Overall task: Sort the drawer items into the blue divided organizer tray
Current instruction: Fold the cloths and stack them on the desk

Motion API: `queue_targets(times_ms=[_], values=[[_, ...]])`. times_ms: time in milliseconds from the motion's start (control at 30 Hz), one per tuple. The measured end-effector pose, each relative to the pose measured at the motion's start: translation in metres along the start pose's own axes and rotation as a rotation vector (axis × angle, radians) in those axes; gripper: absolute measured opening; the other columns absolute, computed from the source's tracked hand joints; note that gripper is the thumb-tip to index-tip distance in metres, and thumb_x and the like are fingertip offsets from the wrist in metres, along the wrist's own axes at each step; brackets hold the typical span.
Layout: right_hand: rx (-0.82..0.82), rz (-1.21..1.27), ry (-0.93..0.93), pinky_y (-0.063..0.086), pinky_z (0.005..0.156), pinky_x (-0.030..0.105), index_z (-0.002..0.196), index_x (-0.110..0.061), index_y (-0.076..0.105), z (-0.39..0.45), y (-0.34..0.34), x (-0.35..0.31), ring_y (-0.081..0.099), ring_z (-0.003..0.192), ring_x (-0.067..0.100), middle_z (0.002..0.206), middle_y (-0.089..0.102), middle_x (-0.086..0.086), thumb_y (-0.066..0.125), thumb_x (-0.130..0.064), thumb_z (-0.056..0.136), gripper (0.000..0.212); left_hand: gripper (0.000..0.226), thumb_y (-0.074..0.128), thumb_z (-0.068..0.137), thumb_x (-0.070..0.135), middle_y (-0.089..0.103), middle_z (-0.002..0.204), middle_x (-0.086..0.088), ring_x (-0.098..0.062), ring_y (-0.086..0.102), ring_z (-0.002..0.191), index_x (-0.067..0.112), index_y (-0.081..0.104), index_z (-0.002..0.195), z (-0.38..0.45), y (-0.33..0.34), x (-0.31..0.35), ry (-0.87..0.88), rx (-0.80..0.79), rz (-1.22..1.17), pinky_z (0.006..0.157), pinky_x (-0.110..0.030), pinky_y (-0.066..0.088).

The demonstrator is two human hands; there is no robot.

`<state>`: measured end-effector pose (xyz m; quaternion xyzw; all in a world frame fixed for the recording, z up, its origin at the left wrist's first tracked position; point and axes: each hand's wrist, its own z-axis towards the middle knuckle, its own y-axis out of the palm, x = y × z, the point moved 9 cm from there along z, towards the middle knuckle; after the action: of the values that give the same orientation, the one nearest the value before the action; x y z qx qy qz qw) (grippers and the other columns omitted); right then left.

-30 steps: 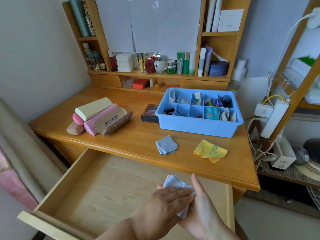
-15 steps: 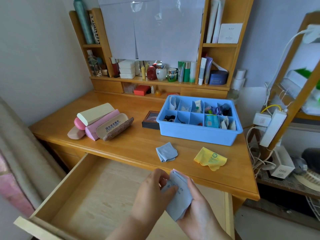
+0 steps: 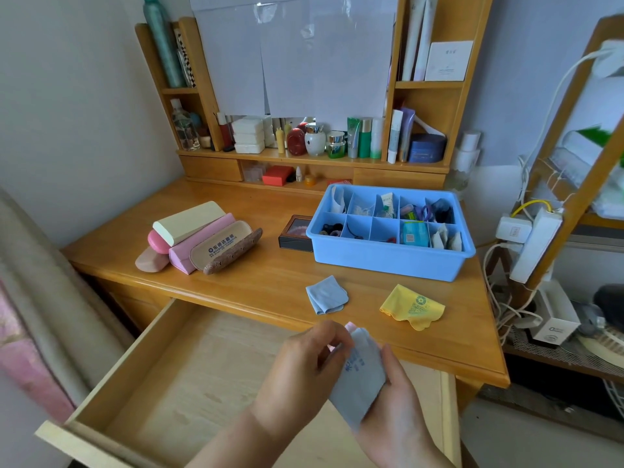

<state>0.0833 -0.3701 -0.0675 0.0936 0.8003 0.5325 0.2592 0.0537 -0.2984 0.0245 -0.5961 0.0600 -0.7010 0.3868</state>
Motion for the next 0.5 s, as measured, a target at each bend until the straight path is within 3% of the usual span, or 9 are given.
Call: queue_targets(times_ms=[67, 133, 200, 267, 333, 400, 500], values=[[0.071, 0.039, 0.014, 0.049, 0.086, 0.041, 0.114, -0.016, 0.07, 0.003, -0.014, 0.002, 0.067, 0.099, 0.03, 0.114, 0.068, 0.012, 0.044, -0.055, 0.086, 0.055, 0.037, 0.061, 0.086, 0.004, 0.06, 0.063, 0.018, 0.0, 0.047, 0.054, 0.039, 0.067, 0.075, 0.002, -0.001, -0.006, -0.077, 0.013, -0.173, 0.053, -0.009, 0.035], [0.106, 0.031, 0.019, 0.041, 0.091, 0.043, 0.115, -0.012, 0.069, 0.003, -0.019, 0.003, 0.066, 0.096, 0.035, 0.113, 0.067, 0.017, 0.047, -0.062, 0.079, 0.065, 0.036, 0.063, 0.087, 0.007, 0.062, 0.062, 0.015, 0.0, 0.049, 0.056, 0.04, 0.071, 0.076, 0.003, 0.0, -0.016, -0.165, 0.035, -0.239, 0.056, -0.012, 0.038], [0.095, 0.041, 0.036, 0.044, 0.093, 0.045, 0.114, -0.011, 0.069, 0.002, -0.016, 0.004, 0.066, 0.099, 0.035, 0.117, 0.065, 0.02, 0.051, -0.066, 0.072, 0.072, 0.034, 0.065, 0.086, 0.008, 0.058, 0.058, 0.021, 0.001, 0.047, 0.052, 0.04, 0.07, 0.075, 0.003, 0.002, -0.024, -0.201, 0.04, -0.155, 0.054, -0.01, 0.034], [0.063, 0.014, 0.05, 0.051, 0.089, 0.044, 0.117, -0.011, 0.067, -0.001, -0.008, 0.004, 0.066, 0.101, 0.032, 0.118, 0.065, 0.019, 0.056, -0.059, 0.074, 0.066, 0.03, 0.066, 0.083, 0.008, 0.059, 0.065, 0.023, 0.003, 0.051, 0.059, 0.038, 0.069, 0.084, 0.0, 0.004, -0.024, -0.153, 0.014, -0.006, 0.057, -0.007, 0.035], [0.07, -0.042, 0.052, 0.055, 0.083, 0.042, 0.123, -0.008, 0.062, 0.0, -0.009, 0.005, 0.068, 0.096, 0.032, 0.113, 0.066, 0.02, 0.062, -0.037, 0.079, 0.053, 0.024, 0.066, 0.081, 0.014, 0.061, 0.083, 0.023, 0.007, 0.055, 0.072, 0.031, 0.069, 0.097, -0.003, 0.006, -0.019, -0.058, 0.005, 0.091, 0.062, -0.004, 0.036], [0.088, -0.066, 0.066, 0.057, 0.077, 0.043, 0.126, -0.006, 0.058, 0.001, -0.014, 0.008, 0.069, 0.095, 0.034, 0.114, 0.066, 0.023, 0.061, -0.02, 0.08, 0.049, 0.03, 0.062, 0.079, 0.026, 0.058, 0.1, 0.025, 0.005, 0.055, 0.076, 0.039, 0.061, 0.106, -0.005, 0.003, -0.019, -0.017, 0.044, 0.171, 0.061, -0.005, 0.037], [0.046, -0.107, 0.073, 0.055, 0.08, 0.046, 0.123, -0.02, 0.063, 0.002, -0.008, 0.005, 0.066, 0.101, 0.034, 0.12, 0.064, 0.02, 0.057, -0.023, 0.087, 0.037, 0.011, 0.065, 0.084, 0.038, 0.057, 0.096, 0.021, 0.003, 0.052, 0.071, 0.04, 0.057, 0.092, -0.006, -0.006, -0.044, -0.252, 0.072, 0.133, 0.059, -0.008, 0.039]])
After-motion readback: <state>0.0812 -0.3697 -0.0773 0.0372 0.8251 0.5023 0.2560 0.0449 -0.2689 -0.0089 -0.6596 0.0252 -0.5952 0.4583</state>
